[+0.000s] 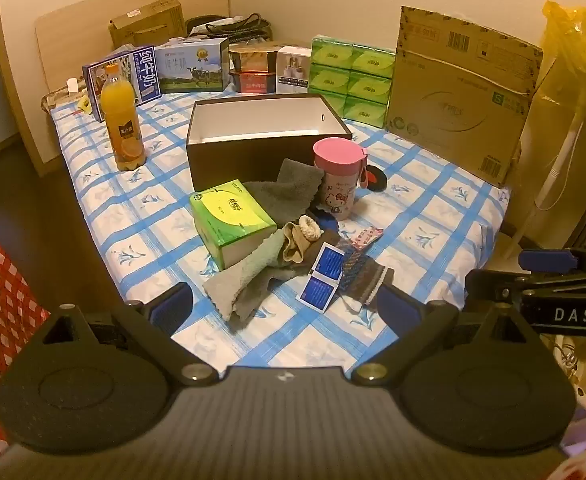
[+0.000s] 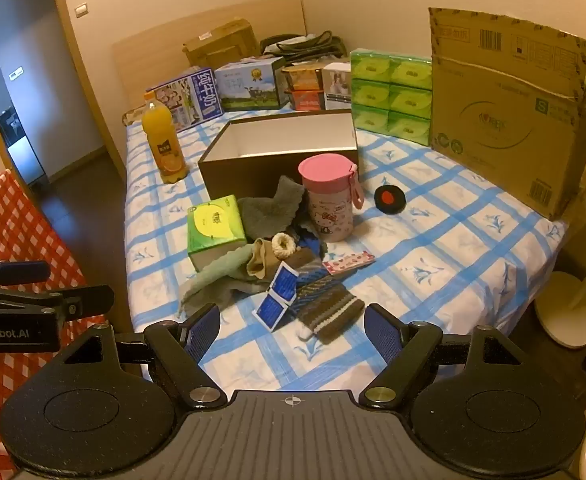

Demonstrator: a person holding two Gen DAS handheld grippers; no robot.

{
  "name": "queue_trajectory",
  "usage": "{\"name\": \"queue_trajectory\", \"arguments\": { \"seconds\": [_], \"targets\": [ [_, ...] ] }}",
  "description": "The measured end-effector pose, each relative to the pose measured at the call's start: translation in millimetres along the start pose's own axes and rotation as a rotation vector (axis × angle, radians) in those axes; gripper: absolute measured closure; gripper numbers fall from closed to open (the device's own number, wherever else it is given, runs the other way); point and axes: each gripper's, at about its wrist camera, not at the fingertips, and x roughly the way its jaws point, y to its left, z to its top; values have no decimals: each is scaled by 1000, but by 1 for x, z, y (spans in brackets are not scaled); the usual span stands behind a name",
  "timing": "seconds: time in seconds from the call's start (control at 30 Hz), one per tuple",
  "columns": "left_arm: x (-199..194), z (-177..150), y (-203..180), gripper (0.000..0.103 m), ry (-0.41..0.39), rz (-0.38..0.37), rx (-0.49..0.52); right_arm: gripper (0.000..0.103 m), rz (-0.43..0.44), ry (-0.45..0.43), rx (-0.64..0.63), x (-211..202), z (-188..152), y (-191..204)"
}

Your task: Organize soft objects

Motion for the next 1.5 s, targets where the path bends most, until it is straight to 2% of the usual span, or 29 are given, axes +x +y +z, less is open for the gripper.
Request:
{"name": "queue_trajectory", "arguments": {
  "seconds": [1.5],
  "targets": [
    [0,0,0,5,-1,8,11,24,2,1,4,3,-1,-1]
  ]
}}
